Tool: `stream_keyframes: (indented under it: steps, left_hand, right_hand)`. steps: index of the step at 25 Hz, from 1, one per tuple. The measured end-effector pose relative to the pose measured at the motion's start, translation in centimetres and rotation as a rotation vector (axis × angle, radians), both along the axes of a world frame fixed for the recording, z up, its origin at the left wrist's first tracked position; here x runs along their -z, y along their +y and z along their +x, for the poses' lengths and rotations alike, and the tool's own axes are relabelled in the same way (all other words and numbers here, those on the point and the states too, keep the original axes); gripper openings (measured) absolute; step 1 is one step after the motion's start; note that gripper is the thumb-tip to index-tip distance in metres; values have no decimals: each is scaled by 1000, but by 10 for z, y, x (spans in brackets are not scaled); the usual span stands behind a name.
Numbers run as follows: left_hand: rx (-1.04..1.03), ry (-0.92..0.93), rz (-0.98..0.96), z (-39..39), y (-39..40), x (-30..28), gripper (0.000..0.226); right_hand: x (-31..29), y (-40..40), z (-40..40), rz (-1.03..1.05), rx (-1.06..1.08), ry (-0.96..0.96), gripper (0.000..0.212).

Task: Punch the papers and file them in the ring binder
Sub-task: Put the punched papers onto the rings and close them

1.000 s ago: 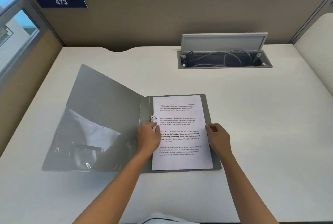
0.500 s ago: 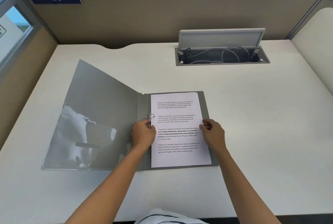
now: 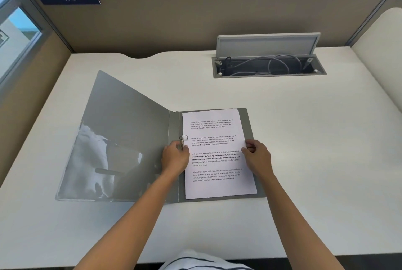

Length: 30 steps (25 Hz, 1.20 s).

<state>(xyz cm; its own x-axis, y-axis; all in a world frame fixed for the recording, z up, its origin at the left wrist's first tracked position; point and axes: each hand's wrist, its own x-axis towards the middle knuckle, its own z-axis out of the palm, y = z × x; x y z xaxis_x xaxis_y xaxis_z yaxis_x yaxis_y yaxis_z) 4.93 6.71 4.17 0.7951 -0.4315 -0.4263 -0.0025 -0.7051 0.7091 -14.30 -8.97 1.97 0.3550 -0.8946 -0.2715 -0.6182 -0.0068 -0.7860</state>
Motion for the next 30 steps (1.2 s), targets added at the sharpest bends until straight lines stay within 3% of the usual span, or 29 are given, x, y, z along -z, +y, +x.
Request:
stream_keyframes:
  steps: [6,19,22,26,30]
  left_hand:
    - [-100,85,6,-25,4,-10,62]
    - [-115,86,-72,-28,10,-29,54]
    - [-127,-29,-122,-13,12,-51,45]
    - [-108,-341,-163,18,18,-87,43]
    - [-140,-692,-36,49,26,-127,51]
  right_hand:
    - [6,10,-3,-12,56,98,39]
    - [5,12,-9,-8,71,23,28]
    - [7,9,-11,6,91,1,29]
    - [15,5,-16,-41,81,4,26]
    - [20,4,-18,-76,89,13,26]
